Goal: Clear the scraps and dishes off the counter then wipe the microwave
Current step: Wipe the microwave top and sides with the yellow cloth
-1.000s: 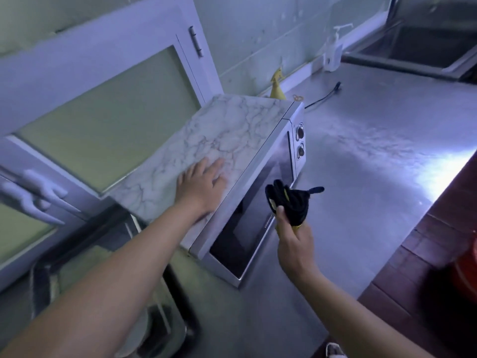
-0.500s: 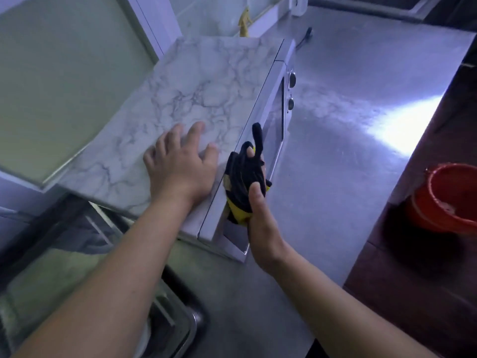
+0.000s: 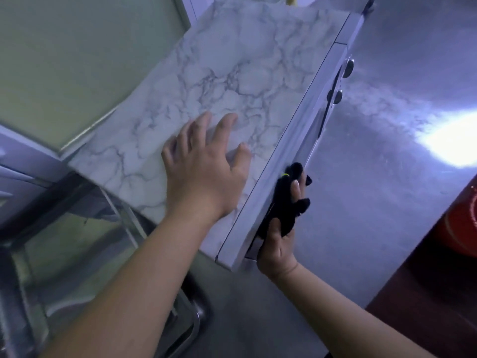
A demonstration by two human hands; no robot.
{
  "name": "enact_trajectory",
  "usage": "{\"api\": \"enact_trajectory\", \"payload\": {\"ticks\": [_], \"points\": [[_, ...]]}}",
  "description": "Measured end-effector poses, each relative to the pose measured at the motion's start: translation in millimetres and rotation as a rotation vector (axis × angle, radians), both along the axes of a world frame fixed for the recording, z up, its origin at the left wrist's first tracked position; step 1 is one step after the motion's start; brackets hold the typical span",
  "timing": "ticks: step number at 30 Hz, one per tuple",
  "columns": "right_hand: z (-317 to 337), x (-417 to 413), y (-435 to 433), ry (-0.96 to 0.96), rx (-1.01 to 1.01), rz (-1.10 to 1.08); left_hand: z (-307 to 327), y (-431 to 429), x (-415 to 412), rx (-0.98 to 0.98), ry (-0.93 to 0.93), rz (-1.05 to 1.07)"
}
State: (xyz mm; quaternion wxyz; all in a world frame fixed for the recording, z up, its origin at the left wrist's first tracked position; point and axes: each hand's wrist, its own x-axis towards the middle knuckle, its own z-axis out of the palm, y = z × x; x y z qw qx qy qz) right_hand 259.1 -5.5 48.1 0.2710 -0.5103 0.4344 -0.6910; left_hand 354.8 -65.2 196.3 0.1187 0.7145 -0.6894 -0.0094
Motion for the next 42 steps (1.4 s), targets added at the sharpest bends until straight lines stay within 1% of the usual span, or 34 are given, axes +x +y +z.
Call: {"api": "enact_trajectory", "payload": {"ticks": [5,7,8,9,10,12,14,15,16,18,19,22,24,28,30,32,34,36,37,39,40,42], "points": [[-21,-10,-11,0.126,-0.082,0.004,1,0,2,0.009,0.002,0.008],[-26,-11,-13,0.140,-0.050,-0.020,1,1,0,0.010,0.001,0.010],[-31,-11,-13,0.120,0.007,-0.036,2,0,0,0.007,0.001,0.011],[-36,-11,-13,0.071,0.108,-0.049,3,0,-1,0.003,0.003,0.013],[-40,-12,-13,-0.017,0.249,-0.059,4,0,-1,0.000,0.005,0.016],[-41,-16,-15,-0.314,0.548,-0.047,4,0,-1,-0.002,0.008,0.023],[-34,-24,-22,-0.613,0.733,0.013,3,-1,0,0.005,0.009,0.027],[-29,-30,-25,-0.700,0.817,0.050,3,-2,0,0.011,0.008,0.028],[-24,-38,-27,-0.748,0.902,0.080,3,-3,0,0.018,0.006,0.028],[-16,-57,-28,-0.784,1.051,0.077,4,-3,1,0.022,0.010,0.026],[-11,-68,-25,-0.831,1.082,0.063,4,-2,1,0.022,0.015,0.023],[4,-92,-6,-1.033,1.028,0.036,4,-2,0,0.020,0.021,0.016],[13,-99,19,-1.102,0.977,0.017,5,-3,0,0.028,0.018,0.016],[39,-96,57,-1.237,0.801,0.040,6,-3,-1,0.027,0.013,0.010],[60,-87,60,-1.205,0.712,0.043,7,-3,-1,0.029,0.011,0.004],[82,-76,58,-1.088,0.530,0.028,8,-3,-1,0.036,0.004,0.002],[102,-61,60,-0.809,0.358,0.057,8,-2,-2,0.037,-0.004,-0.001],[111,-31,66,-0.487,0.248,0.167,10,-3,-2,0.041,-0.004,-0.010],[111,-13,69,-0.347,0.241,0.214,10,-3,-2,0.045,-0.004,-0.013],[102,17,70,-0.157,0.270,0.180,10,-6,-2,0.051,-0.009,-0.013],[94,26,69,-0.137,0.266,0.128,9,-6,-2,0.053,-0.013,-0.009],[76,30,61,-0.231,0.240,0.087,6,-6,-3,0.038,-0.027,-0.007]]}}
